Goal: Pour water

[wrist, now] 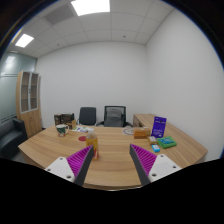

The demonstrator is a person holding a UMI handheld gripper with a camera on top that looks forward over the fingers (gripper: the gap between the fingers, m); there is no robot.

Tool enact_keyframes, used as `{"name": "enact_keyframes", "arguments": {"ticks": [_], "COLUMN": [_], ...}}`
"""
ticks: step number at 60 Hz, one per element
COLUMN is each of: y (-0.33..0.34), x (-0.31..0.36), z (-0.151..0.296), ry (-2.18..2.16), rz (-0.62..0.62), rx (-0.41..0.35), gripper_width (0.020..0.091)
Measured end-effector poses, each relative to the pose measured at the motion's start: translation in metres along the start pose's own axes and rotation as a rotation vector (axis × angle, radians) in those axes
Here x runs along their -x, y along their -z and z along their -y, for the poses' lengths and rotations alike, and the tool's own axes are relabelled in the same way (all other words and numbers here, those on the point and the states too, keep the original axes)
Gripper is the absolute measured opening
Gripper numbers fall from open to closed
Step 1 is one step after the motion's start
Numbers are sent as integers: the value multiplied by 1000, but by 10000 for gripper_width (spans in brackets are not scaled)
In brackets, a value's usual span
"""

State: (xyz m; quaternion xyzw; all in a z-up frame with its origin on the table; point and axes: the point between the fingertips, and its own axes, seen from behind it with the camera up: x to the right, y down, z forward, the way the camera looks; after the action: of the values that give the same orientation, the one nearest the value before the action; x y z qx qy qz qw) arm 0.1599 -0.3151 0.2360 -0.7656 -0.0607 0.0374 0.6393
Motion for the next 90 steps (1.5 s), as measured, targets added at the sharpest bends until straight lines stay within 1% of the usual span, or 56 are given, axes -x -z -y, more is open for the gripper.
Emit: {"name": "enact_keyframes", "arguments": {"ticks": [9, 22, 27, 33, 37, 41, 48, 49, 50, 51, 52, 54, 58, 61, 62, 63, 67, 76, 81, 85, 90], "y": [-37, -149, -193, -233, -256, -271, -295, -298, -301, -303, -305, -308, -310, -309, -309, -309, -312, -317, -328, -344, -367], "x": [26, 78, 91, 110, 105, 108, 112, 113, 113, 111, 109, 107, 106, 104, 103, 102, 103, 111, 121, 136, 159], "z": [-29, -92, -101, -111, -112, -109, -100, -100, -100, -101, -100, -99, -99, -99, -98, -98, -98, -88, -55, -19, 31], "ry": [-5, -8, -18, -46, -50, -46, -55, -54, -51, -46, -40, -47, -32, -26, -29, -32, -15, 66, 183, 340, 608], "rz": [32, 42, 21, 14, -21, -60, -84, -88, -93, -102, -116, -135, -143, -156, -162, -167, -185, -207, -223, -245, -316], "rx": [22, 68, 60, 79, 75, 67, 45, 47, 49, 50, 45, 34, 17, 12, 11, 11, 6, 28, 21, -6, -38], "gripper_width": [793, 794, 794, 799, 811, 812, 803, 781, 724, 606, 575, 570, 514, 507, 490, 488, 488, 488, 487, 488, 488]}}
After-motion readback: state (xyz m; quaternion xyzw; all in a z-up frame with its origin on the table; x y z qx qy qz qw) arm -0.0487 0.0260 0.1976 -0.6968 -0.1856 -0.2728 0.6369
